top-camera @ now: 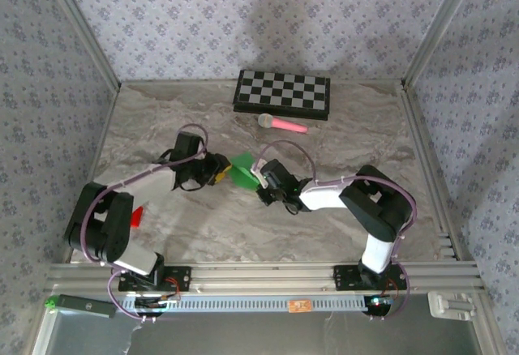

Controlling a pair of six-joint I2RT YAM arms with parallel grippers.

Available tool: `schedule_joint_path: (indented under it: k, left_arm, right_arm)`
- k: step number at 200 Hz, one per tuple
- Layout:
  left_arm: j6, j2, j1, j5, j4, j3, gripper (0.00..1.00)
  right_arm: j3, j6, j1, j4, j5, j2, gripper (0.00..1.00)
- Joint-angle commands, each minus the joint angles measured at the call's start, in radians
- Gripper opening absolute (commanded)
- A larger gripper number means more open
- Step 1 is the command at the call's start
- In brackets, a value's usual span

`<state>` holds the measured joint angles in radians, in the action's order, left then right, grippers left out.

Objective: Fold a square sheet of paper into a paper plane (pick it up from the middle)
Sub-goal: Fourth fold the wing at the center of the table.

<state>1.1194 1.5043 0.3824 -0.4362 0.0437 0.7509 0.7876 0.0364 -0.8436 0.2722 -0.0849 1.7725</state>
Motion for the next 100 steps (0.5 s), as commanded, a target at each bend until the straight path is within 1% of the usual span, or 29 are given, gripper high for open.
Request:
schedule_joint_path:
  k: [1, 12, 54, 78, 100]
  left_arm:
    - [0.003, 0.035, 0.032, -0.039, -0.098, 0.007, 0.35]
    - [-0.011, 0.058, 0.045, -0.041, -0.096, 0.019, 0.33]
    - [-0.037, 0.145, 0.069, -0.073, -0.123, 0.051, 0.3]
    - [-0.051, 0.171, 0.076, -0.081, -0.128, 0.064, 0.3]
    - [-0.061, 0.186, 0.079, -0.081, -0.128, 0.077, 0.33]
  right_arm:
    - [-0.019, 0.041, 0.011, -0.002, 0.064, -0.003, 0.12]
    - [-0.02, 0.045, 0.013, -0.001, 0.069, -0.001, 0.12]
    - [-0.022, 0.056, 0.025, 0.006, 0.091, 0.003, 0.13]
    - [-0.021, 0.062, 0.033, 0.007, 0.11, 0.004, 0.13]
    - [-0.02, 0.069, 0.044, 0.009, 0.129, 0.007, 0.13]
